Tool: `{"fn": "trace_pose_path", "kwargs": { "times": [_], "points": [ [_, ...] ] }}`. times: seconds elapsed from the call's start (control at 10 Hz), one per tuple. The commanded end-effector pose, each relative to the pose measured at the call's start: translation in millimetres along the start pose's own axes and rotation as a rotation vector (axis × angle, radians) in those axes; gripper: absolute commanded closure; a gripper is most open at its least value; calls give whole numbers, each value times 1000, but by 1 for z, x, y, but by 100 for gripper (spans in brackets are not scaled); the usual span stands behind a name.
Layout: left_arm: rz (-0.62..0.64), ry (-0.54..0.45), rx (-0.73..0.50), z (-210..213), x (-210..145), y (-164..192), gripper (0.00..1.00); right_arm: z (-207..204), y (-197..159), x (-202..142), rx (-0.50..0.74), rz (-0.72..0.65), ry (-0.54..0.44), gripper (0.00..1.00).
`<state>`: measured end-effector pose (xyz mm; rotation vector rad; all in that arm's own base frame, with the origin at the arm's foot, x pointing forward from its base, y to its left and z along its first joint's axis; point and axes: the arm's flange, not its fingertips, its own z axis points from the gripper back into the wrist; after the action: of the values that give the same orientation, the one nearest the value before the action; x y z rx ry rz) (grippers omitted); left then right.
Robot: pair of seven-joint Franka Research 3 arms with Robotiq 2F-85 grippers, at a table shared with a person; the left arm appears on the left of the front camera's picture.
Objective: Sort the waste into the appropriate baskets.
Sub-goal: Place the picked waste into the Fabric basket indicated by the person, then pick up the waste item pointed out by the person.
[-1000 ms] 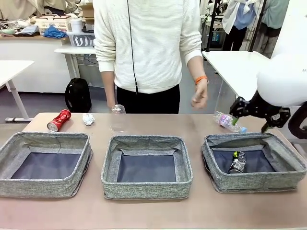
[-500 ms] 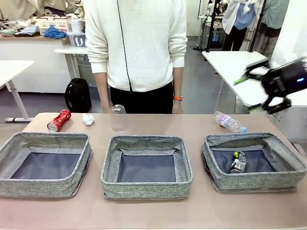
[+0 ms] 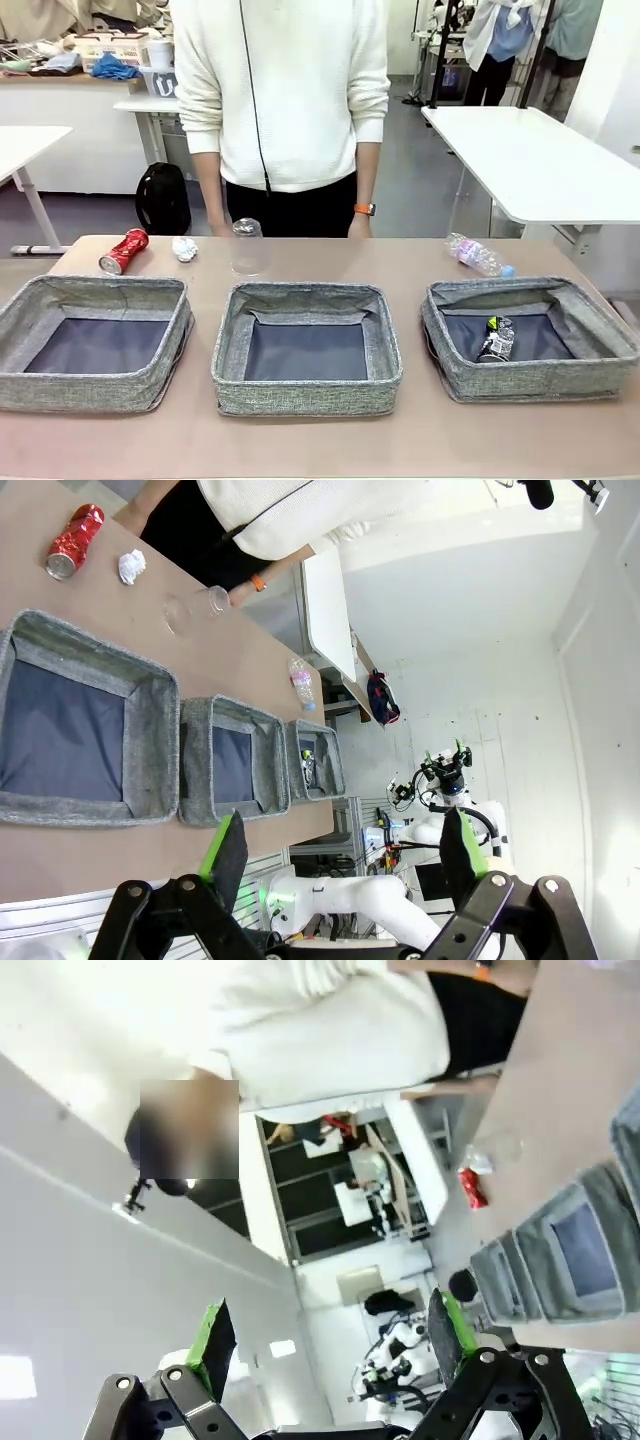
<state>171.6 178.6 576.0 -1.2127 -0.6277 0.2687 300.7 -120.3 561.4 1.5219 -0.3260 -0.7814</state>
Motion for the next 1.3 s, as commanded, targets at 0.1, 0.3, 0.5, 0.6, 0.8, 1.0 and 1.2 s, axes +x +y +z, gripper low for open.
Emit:
{"fn": "trace_pose_path", "kwargs": {
  "times": [0.1, 0.3, 0.5, 0.6, 0.8, 1.0, 1.2],
  "points": [
    [-19, -4, -18, 0, 0, -2, 0, -30, -4, -7, -102, 52, 29, 0],
    [-19, -4, -18, 0, 0, -2, 0, -30, -4, -7, -102, 52, 29, 0],
    [-19, -4, -18, 0, 0, -2, 0, -30, -4, -7, -102, 52, 29, 0],
    [-19, -4, -18, 0, 0, -2, 0, -30, -4, -7, -102, 52, 29, 0],
    [-19, -4, -18, 0, 0, -2, 0, -30, -4, -7, -102, 52, 29, 0],
    [-19, -4, -18, 0, 0, -2, 0, -30, -4, -7, -102, 52, 29, 0],
    [-19, -4, -18, 0, 0, -2, 0, -30, -4, -7, -102, 52, 29, 0]
  ]
}}
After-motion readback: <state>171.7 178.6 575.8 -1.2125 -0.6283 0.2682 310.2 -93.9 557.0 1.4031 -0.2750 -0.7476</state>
